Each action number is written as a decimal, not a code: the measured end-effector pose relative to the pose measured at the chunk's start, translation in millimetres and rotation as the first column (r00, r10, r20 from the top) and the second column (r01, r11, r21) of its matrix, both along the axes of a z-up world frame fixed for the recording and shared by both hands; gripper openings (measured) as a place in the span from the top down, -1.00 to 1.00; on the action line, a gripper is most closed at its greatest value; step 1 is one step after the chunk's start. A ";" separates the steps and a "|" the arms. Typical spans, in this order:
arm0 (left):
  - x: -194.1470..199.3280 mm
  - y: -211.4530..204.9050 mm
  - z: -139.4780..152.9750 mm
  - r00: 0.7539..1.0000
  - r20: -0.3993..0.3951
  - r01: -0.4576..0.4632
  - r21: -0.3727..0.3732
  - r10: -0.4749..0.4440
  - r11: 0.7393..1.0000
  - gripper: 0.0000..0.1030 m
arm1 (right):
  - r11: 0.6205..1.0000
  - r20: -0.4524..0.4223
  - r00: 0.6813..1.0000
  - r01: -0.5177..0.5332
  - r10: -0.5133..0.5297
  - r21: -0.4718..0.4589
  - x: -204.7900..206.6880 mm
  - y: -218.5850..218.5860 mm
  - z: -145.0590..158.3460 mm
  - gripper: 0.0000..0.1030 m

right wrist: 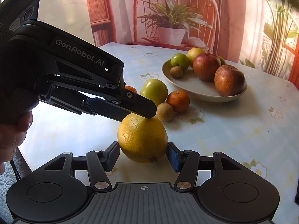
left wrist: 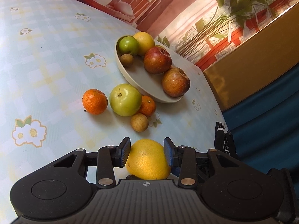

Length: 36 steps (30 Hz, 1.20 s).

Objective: Organize fruits
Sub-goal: 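Close the right gripper around the grapefruit while the left gripper grips it too, then lift the grapefruit with both grippers and carry it over the plate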

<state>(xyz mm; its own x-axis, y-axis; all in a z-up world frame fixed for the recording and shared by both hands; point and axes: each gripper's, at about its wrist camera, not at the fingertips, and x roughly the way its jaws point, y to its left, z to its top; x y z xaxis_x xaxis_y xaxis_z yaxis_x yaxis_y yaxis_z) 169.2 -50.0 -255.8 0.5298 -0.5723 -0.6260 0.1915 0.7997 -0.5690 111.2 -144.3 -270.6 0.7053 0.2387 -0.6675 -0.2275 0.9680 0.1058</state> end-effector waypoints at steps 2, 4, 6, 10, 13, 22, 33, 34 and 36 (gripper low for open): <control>2.0 -1.0 1.2 1.000 0.009 -0.001 0.012 0.001 1.000 0.22 | 1.000 0.005 1.000 0.011 -0.011 0.017 2.0 -1.3 -1.1 0.01; 3.8 -0.8 1.8 1.000 0.015 -0.006 0.020 0.005 1.000 0.22 | 0.999 0.011 1.000 0.020 -0.020 0.026 4.4 -0.6 -2.6 0.01; 4.1 0.7 0.5 1.000 0.017 -0.011 0.012 0.011 1.000 0.21 | 1.000 0.014 1.000 0.017 -0.018 0.016 5.8 0.5 -2.6 0.01; 3.1 0.0 -1.3 1.000 0.017 0.003 0.006 -0.003 1.000 0.15 | 1.000 0.000 1.000 0.007 -0.007 0.001 4.4 0.3 -2.7 0.02; 2.3 -1.6 -3.0 1.000 0.015 0.010 0.008 -0.010 1.000 0.08 | 1.000 0.002 1.000 0.003 -0.003 -0.004 0.5 -2.8 0.2 0.02; 3.7 -13.9 -0.4 0.999 0.021 0.023 0.051 -0.024 0.998 0.05 | 0.999 0.012 1.000 -0.025 0.026 -0.021 -6.2 -8.9 7.0 0.12; 7.7 -5.1 -9.4 0.999 -0.038 0.007 -0.024 -0.008 1.000 0.00 | 1.000 0.013 1.000 -0.019 0.019 0.012 -6.8 -13.1 4.6 0.11; 7.5 -6.7 -8.4 0.999 -0.033 0.012 -0.016 -0.012 1.000 0.00 | 1.000 0.011 1.000 -0.018 0.018 0.015 -5.7 -13.3 4.4 0.11; 7.2 -8.6 -7.3 1.000 -0.025 0.019 -0.004 -0.019 1.000 0.00 | 1.000 0.006 1.000 -0.016 0.016 0.025 -3.7 -14.2 4.2 0.08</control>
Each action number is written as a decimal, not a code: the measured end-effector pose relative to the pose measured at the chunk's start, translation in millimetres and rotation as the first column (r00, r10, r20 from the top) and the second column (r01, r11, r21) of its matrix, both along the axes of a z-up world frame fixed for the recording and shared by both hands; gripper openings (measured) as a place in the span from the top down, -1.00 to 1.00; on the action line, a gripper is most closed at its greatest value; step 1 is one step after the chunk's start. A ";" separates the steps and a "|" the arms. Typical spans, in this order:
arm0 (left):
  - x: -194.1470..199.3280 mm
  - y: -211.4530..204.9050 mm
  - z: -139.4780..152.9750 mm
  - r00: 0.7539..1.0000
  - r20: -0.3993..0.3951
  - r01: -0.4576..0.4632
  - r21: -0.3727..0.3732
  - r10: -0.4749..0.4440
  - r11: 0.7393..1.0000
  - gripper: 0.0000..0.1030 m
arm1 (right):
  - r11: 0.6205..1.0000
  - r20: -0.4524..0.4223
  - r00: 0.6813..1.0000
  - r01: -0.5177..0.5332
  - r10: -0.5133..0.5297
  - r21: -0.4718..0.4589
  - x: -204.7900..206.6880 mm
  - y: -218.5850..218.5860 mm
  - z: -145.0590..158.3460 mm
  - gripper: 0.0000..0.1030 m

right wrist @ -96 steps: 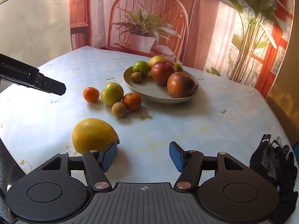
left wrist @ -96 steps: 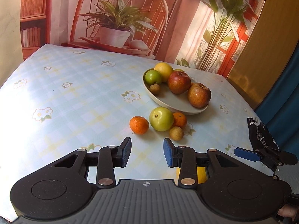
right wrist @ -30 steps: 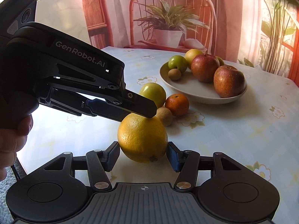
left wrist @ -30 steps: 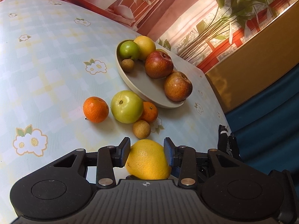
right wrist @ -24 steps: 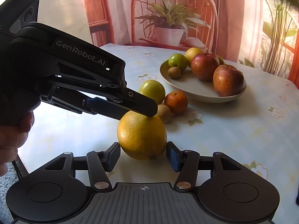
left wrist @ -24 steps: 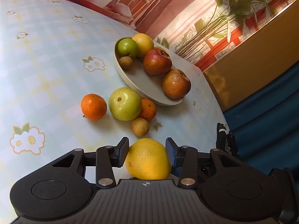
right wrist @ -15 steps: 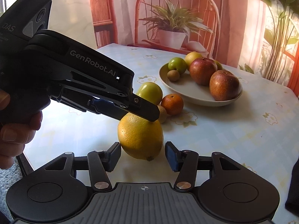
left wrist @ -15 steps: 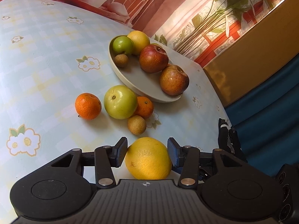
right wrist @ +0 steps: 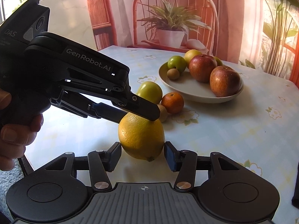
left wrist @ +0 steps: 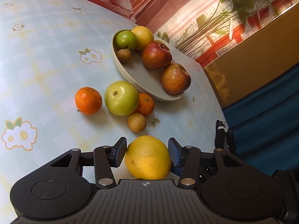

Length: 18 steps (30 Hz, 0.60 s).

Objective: Organize fruits
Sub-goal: 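Lift the grapefruit with both grippers and carry it over the plate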

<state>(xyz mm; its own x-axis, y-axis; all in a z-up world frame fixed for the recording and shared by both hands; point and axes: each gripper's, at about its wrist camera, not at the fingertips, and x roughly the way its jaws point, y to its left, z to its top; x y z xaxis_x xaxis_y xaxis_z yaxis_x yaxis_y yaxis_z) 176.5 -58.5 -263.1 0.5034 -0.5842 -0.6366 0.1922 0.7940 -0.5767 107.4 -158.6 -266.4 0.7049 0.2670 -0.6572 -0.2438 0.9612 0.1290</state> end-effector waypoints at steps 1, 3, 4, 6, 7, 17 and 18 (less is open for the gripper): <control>0.1 -0.2 0.0 1.000 0.001 0.001 0.001 -0.001 1.000 0.01 | 1.000 -0.003 1.000 0.000 0.000 0.005 0.6 -0.1 0.1 0.07; 0.1 -0.2 0.3 1.000 0.002 0.001 0.002 -0.001 1.000 0.01 | 1.000 -0.004 1.000 0.000 0.000 0.006 1.4 0.5 -0.7 0.07; 0.1 -0.1 0.4 1.000 0.002 0.001 0.002 -0.001 1.000 0.01 | 1.000 -0.003 1.000 0.001 -0.001 0.005 1.2 0.7 -0.5 0.08; 0.3 -0.8 2.4 1.000 0.005 0.001 0.006 -0.001 1.000 0.01 | 1.000 -0.003 1.000 0.006 -0.006 0.011 1.2 0.8 0.9 0.09; 0.3 -1.1 5.0 1.000 0.013 0.001 0.004 -0.001 1.000 0.01 | 1.000 0.005 1.000 0.008 -0.008 0.015 0.9 -0.1 2.9 0.09; 16.9 -8.1 56.4 0.990 0.141 0.007 0.012 -0.008 1.000 0.01 | 1.000 0.093 0.996 -0.002 0.002 -0.008 27.2 -14.9 47.4 0.09; 20.8 -8.0 60.5 0.989 0.148 0.007 0.012 -0.009 1.000 0.01 | 1.000 0.101 0.995 -0.005 0.006 -0.011 32.3 -17.0 51.5 0.09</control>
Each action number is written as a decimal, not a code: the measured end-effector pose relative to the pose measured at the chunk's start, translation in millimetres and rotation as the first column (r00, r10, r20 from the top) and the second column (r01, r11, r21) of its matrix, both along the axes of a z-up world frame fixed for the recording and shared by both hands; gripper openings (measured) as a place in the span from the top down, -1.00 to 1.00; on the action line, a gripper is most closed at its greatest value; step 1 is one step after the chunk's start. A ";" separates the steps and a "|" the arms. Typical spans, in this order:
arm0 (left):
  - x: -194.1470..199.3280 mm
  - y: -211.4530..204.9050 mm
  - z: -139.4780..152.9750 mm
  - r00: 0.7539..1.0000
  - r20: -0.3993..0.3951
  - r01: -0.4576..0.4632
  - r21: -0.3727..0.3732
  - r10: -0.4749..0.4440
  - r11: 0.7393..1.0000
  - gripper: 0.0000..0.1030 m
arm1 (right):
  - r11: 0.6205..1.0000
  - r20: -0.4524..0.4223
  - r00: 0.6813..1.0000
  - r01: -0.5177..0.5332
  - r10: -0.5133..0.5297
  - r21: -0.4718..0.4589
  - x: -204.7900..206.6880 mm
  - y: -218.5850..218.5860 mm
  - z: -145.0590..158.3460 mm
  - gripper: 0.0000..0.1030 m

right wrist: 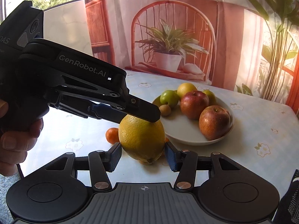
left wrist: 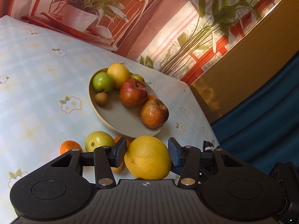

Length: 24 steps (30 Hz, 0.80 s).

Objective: Organize fruits
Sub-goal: 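Lift the grapefruit with both grippers and carry it over the plate, then lower the grapefruit onto the plate and open both grippers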

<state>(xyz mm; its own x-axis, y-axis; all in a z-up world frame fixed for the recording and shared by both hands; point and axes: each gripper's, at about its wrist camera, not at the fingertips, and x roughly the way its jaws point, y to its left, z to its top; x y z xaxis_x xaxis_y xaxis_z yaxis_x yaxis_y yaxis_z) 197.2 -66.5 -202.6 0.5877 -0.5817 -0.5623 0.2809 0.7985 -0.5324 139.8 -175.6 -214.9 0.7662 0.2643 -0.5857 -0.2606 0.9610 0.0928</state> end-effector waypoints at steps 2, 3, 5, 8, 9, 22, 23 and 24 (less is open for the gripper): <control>9.7 -0.8 9.2 1.000 0.014 -0.001 0.006 0.001 1.000 0.01 | 1.000 0.012 1.000 -0.007 0.007 -0.004 11.4 -2.7 6.4 0.09; 14.0 -1.8 12.5 1.000 0.021 -0.001 0.013 0.001 1.000 0.01 | 1.000 0.017 1.000 -0.011 0.011 -0.008 18.7 -3.3 8.7 0.09; 23.6 -3.5 18.0 0.999 0.032 0.000 0.027 -0.001 1.000 0.01 | 1.000 0.021 1.000 -0.018 0.018 -0.016 31.1 -5.6 10.4 0.09; 41.3 -7.4 18.6 1.000 0.022 -0.003 0.030 0.002 1.000 0.01 | 0.999 0.016 1.000 -0.025 0.026 -0.026 52.3 -9.6 9.2 0.09; 48.5 -9.1 17.0 1.000 0.012 -0.005 0.030 0.004 1.000 0.01 | 0.999 0.010 1.000 -0.027 0.027 -0.025 58.6 -11.6 6.8 0.09; 96.2 -21.7 -21.2 0.996 -0.090 0.005 0.050 -0.001 0.999 0.01 | 0.998 -0.104 0.994 -0.040 0.035 -0.042 106.1 -25.7 -34.1 0.09; 97.5 -22.1 -22.7 0.996 -0.093 0.006 0.049 -0.001 0.999 0.01 | 0.998 -0.109 0.993 -0.039 0.034 -0.042 107.4 -26.4 -35.7 0.09; 98.9 -22.3 -24.9 0.995 -0.096 0.007 0.049 -0.002 0.999 0.01 | 0.998 -0.114 0.993 -0.037 0.032 -0.042 109.0 -27.4 -37.1 0.09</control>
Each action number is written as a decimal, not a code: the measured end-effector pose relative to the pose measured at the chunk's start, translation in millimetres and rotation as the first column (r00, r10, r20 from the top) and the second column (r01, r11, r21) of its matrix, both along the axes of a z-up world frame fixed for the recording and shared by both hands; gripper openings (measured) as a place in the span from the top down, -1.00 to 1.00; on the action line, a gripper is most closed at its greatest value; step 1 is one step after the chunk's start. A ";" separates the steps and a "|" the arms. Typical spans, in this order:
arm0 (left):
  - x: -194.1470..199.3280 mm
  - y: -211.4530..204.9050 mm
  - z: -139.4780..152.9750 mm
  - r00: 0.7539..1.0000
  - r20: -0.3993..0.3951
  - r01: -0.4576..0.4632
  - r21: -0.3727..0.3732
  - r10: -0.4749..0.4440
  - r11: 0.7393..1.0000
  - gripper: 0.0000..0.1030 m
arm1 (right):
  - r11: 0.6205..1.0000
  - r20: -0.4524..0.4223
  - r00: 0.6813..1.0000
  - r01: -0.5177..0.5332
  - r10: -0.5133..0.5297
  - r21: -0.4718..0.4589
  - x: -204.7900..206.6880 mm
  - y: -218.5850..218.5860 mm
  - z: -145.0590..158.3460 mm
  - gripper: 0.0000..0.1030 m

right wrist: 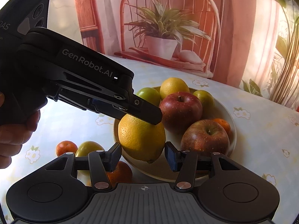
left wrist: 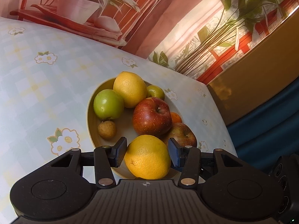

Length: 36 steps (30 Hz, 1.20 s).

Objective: Organize fruits
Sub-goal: 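Lower the grapefruit onto the plate and open both grippers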

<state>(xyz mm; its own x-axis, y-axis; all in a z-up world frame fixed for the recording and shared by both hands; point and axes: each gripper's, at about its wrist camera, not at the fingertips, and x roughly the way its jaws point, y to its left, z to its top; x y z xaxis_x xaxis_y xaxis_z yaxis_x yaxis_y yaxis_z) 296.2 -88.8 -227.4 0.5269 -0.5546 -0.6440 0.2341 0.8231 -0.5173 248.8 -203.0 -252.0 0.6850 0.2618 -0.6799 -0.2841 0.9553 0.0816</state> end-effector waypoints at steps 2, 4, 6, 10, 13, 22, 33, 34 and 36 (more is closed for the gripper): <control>2.6 -0.4 -2.3 1.000 -0.002 -0.001 -0.001 0.001 1.000 0.01 | 1.000 -0.007 1.000 0.000 0.000 0.003 2.1 -1.6 -2.0 0.09; 5.0 0.1 -3.3 1.000 -0.006 -0.003 -0.008 0.003 1.000 0.01 | 1.000 -0.014 1.000 0.007 -0.006 0.018 4.0 -3.8 -2.6 0.09; 7.5 0.1 -3.7 1.000 -0.011 -0.006 -0.015 0.006 1.000 0.01 | 1.000 -0.018 1.000 0.008 -0.007 0.020 5.9 -4.4 -3.1 0.09; 9.1 -0.2 -3.1 1.000 -0.009 -0.008 -0.011 0.008 1.000 0.01 | 1.000 -0.033 0.999 0.012 -0.011 0.024 11.4 -4.0 -2.6 0.09; 9.2 -1.3 -2.9 1.000 0.000 -0.012 -0.001 0.012 1.000 0.01 | 0.999 -0.043 0.999 0.016 -0.015 0.030 14.2 -4.3 -3.0 0.09; 6.7 4.8 1.7 0.999 0.028 -0.026 0.024 0.025 0.999 0.09 | 0.998 -0.083 0.996 0.043 -0.040 0.039 24.7 -4.5 -6.2 0.09; -8.2 22.2 13.8 0.994 0.089 -0.069 0.084 0.062 0.994 0.09 | 0.993 -0.082 0.992 0.104 -0.099 0.058 29.0 1.7 -6.1 0.08; -10.1 23.7 15.6 0.993 0.099 -0.074 0.092 0.065 0.993 0.09 | 0.993 -0.078 0.992 0.107 -0.103 0.056 29.5 3.3 -6.0 0.08; -14.1 27.4 18.3 0.991 0.113 -0.082 0.105 0.070 0.991 0.09 | 0.992 -0.071 0.991 0.116 -0.112 0.054 30.8 6.5 -5.8 0.08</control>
<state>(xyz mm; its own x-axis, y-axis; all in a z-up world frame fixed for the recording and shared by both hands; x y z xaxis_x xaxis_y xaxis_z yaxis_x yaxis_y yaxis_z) 282.0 -61.4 -209.2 0.6351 -0.4398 -0.6350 0.2184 0.8908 -0.3985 279.6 -196.4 -257.8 0.6653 0.2250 -0.7119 -0.1657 0.9742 0.1530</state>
